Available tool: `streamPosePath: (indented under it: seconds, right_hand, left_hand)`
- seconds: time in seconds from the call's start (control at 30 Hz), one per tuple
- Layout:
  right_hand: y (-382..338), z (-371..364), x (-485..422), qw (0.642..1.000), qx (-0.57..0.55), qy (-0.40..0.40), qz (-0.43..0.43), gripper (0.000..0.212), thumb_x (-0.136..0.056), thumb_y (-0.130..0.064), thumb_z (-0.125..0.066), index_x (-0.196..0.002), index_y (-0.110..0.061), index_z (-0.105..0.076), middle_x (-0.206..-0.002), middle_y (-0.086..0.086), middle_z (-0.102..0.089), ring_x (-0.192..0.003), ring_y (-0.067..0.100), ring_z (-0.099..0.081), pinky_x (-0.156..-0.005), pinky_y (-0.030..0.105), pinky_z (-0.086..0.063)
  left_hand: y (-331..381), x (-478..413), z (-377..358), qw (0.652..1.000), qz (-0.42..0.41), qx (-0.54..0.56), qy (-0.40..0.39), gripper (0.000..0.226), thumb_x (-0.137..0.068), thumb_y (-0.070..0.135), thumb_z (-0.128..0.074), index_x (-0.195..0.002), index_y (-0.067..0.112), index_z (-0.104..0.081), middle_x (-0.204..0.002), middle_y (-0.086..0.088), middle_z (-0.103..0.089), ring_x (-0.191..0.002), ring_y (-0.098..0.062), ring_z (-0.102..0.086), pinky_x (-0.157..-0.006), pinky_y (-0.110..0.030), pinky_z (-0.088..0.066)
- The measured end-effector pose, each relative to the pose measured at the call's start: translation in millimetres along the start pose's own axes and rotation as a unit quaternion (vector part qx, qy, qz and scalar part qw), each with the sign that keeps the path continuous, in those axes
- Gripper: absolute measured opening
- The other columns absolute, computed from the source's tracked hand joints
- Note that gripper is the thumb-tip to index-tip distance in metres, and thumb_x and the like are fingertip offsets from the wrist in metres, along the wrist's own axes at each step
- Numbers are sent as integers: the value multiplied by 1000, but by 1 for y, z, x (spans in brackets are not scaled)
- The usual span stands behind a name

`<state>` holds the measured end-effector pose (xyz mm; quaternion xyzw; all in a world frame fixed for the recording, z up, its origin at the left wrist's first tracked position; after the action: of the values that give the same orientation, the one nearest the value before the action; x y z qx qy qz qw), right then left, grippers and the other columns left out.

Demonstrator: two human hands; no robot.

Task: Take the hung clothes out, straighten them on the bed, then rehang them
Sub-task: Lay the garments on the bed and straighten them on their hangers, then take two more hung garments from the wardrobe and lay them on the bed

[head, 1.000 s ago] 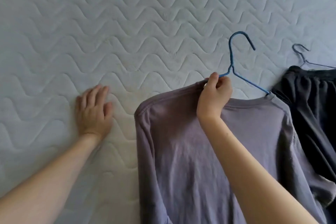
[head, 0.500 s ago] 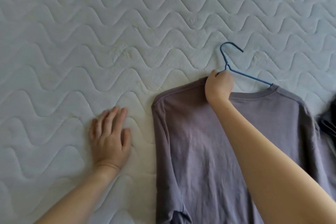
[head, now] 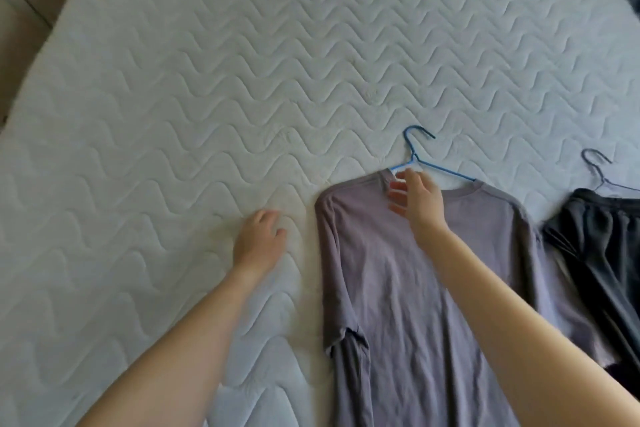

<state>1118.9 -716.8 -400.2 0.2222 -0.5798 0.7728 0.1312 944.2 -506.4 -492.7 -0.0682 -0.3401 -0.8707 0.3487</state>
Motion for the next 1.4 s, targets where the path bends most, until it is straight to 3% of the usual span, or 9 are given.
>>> streamPosePath:
  seconds: [0.1, 0.2, 0.33, 0.47, 0.63, 0.87, 1.1, 1.23, 1.4]
  right_hand:
    - [-23, 28, 122, 995, -85, -31, 33, 26, -100, -18, -43, -99, -4, -65, -97, 18, -67, -86, 27, -65, -79, 42, -52]
    - [-39, 61, 246, 992, -77, -87, 57, 28, -102, -14, -41, -97, -5, -68, -95, 19, -71, -88, 29, -68, -79, 38, -53]
    - [-24, 100, 389, 982, 6, -175, 69, 25, -100, -11, -46, -95, -9, -71, -92, 15, -73, -91, 31, -69, -80, 40, -54]
    - [15, 125, 477, 972, 32, -233, 20, 23, -98, -13, -50, -92, -5, -71, -85, 16, -74, -85, 30, -68, -71, 33, -51]
    - [60, 95, 519, 941, 75, -322, -69, 26, -98, -7, -46, -88, 3, -68, -69, 13, -72, -65, 29, -64, -59, 30, -48]
    - [61, -7, 628, 830, 211, -517, 8, 25, -97, -7, -46, -92, 2, -68, -86, 24, -71, -79, 34, -65, -71, 37, -49]
    - [96, -138, 756, 741, 275, -609, 62, 31, -102, -13, -41, -96, 2, -67, -87, 17, -72, -81, 29, -68, -70, 31, -54]
    - [121, -199, 809, 731, 302, -609, 57, 30, -102, -13, -41, -97, -1, -67, -91, 18, -72, -83, 29, -69, -67, 29, -54]
    - [118, -253, 841, 759, 302, -575, 31, 27, -101, -11, -42, -92, -2, -65, -90, 18, -70, -82, 32, -67, -62, 27, -56]
  left_hand:
    - [39, 65, 68, 973, 72, 222, -3, 34, -95, 26, -49, -125, 19, -62, -126, -5, -64, -117, -21, -58, -93, -28, -41]
    - [75, 171, 148, 941, 54, 333, 22, 26, -78, 42, -55, -94, 28, -69, -103, 2, -72, -102, -17, -64, -91, -33, -46]
    - [77, 325, 225, 932, 59, 355, 47, 32, -70, 47, -52, -86, 25, -69, -84, 6, -72, -81, -6, -64, -84, -29, -47]
    - [33, 473, 245, 928, 103, 348, 80, 15, -97, 21, -52, -100, 21, -67, -94, 6, -71, -84, 9, -64, -79, -21, -45]
    - [-43, 634, 220, 883, 213, 377, 179, 18, -96, 17, -55, -92, 26, -71, -91, 9, -74, -91, -9, -68, -84, -29, -50]
    - [-137, 823, 171, 715, 383, 445, 379, 17, -90, 36, -57, -79, 34, -71, -85, 5, -75, -89, -21, -70, -87, -43, -52]
    - [-226, 933, 150, 537, 478, 509, 474, 22, -99, 12, -49, -89, 15, -69, -88, -8, -72, -93, -30, -68, -87, -42, -52]
    - [-282, 960, 187, 533, 481, 501, 483, 23, -100, 13, -47, -92, 17, -68, -93, -6, -71, -91, -23, -67, -79, -30, -49]
    - [-359, 960, 261, 604, 465, 477, 437, 20, -100, 23, -47, -98, 25, -67, -98, 3, -70, -97, -15, -66, -89, -35, -50]
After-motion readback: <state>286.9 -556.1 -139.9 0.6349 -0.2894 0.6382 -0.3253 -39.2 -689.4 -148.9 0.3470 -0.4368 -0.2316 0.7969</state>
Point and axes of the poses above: each hand's wrist, its own x-axis away from the middle knuckle, its own z-axis out of the back of the hand, y = z × x, the point moved 3 cm from there along -x, towards the middle knuckle
